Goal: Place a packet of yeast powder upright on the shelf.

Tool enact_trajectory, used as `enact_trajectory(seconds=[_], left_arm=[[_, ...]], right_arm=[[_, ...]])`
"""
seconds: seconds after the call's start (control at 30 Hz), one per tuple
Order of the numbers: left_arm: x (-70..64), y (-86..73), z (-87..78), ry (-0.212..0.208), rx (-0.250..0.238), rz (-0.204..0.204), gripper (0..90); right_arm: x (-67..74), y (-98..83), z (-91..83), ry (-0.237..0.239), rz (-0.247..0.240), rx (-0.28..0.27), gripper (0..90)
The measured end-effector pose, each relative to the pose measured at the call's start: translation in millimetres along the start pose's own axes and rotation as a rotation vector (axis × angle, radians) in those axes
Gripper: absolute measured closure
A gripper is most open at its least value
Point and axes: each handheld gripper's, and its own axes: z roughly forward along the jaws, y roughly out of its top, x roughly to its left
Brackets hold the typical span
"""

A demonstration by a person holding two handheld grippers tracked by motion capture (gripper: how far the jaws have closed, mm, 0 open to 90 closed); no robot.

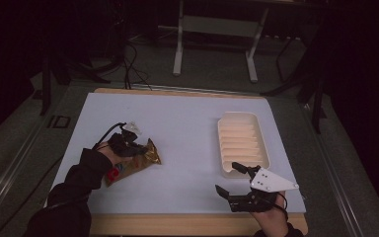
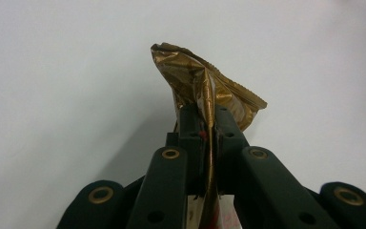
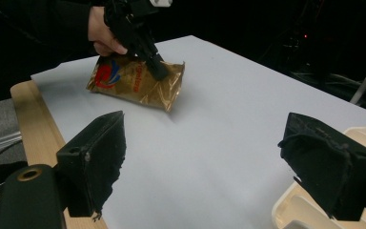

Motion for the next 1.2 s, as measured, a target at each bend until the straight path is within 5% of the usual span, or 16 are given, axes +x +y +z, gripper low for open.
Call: enact_trajectory(seconds=[0.33,0.57,0.7,0.73,0.93,1.1,1.13,1.2], left_arm=[[-11.7,8.1,-14.4,-0.005,-0.109,-0.009,86.8],[-18.3,10.6,-24.8,0.028,-0.22,-0.03,87.0],[-25.8,12.4,-26.4,0.03,-0.248,0.004,87.1],[-32.5,13.4,-26.4,0.035,-0.257,0.044,87.1],[-47.3,14.6,-27.2,-0.035,-0.318,0.067,87.2],[-55.3,13.7,-31.3,-0.047,-0.38,0.062,87.1],[-62.9,12.5,-34.0,-0.066,-0.446,0.066,87.1],[-65.0,11.9,-34.4,-0.074,-0.463,0.071,87.1]], right_arm=[[-0.1,0.6,0.1,0.002,0.003,-0.001,15.2],[-0.7,0.9,0.6,0.0,0.007,0.004,15.7],[-1.1,1.3,0.9,0.0,0.008,0.004,15.7],[-1.3,1.2,0.9,0.001,0.009,0.006,15.7],[-4.1,3.4,-0.5,0.001,0.013,0.01,17.8],[-7.3,8.7,-2.9,-0.004,0.014,0.005,17.8],[-9.5,13.8,-2.4,-0.01,0.004,0.012,17.8],[-11.1,17.5,-1.7,-0.007,-0.002,0.011,17.8]])
